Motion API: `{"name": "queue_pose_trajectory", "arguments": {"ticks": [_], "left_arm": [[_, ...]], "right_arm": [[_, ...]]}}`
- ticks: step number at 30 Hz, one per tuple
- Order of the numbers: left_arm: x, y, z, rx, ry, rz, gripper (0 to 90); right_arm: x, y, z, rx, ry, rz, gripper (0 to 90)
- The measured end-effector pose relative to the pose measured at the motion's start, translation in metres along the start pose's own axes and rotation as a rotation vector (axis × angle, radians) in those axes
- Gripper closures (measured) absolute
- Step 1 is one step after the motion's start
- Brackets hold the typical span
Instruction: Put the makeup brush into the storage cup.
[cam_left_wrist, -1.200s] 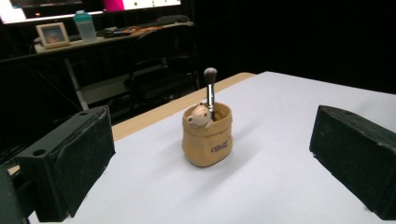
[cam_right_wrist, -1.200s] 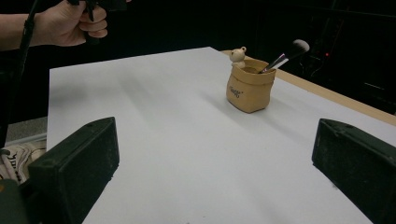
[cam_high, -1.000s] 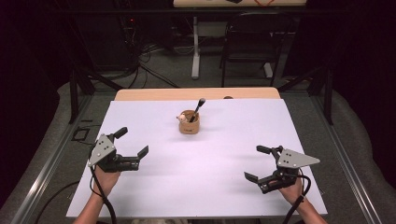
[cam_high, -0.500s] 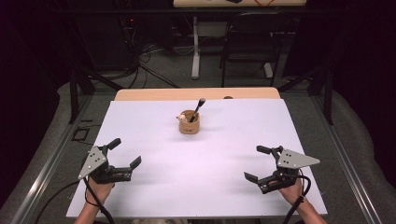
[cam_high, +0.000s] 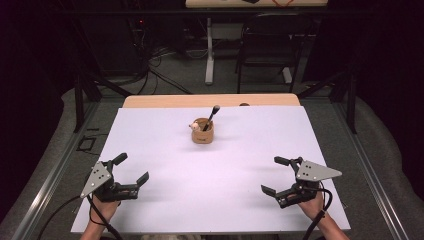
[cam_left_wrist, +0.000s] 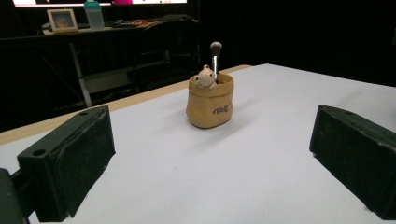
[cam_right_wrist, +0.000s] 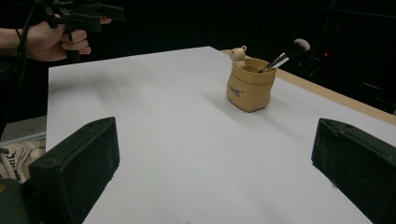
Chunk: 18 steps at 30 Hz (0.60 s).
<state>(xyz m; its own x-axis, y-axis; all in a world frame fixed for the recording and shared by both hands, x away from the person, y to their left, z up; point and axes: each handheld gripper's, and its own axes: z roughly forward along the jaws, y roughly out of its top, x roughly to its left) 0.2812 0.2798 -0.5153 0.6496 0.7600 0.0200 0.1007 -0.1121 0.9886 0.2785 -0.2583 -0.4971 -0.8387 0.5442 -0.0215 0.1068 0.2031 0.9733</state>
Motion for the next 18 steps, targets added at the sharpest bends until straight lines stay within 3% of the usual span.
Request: {"name": "queue_pose_trajectory", "arguments": {"ticks": [6, 12, 18], "left_arm": [[0.0004, -0.0035, -0.0025, 0.006, 0.009, 0.003, 0.0], [-0.0025, -0.0041, 0.0021, 0.016, -0.018, 0.016, 0.0], [-0.0025, -0.0035, 0.0016, 0.004, -0.012, 0.017, 0.0]], "right_arm": [[0.0007, -0.0003, 0.0002, 0.01, 0.002, -0.002, 0.7], [0.0004, -0.0003, 0.0011, 0.011, 0.005, -0.008, 0.9], [0.0001, -0.0004, 0.0001, 0.012, 0.0, -0.006, 1.0]]}}
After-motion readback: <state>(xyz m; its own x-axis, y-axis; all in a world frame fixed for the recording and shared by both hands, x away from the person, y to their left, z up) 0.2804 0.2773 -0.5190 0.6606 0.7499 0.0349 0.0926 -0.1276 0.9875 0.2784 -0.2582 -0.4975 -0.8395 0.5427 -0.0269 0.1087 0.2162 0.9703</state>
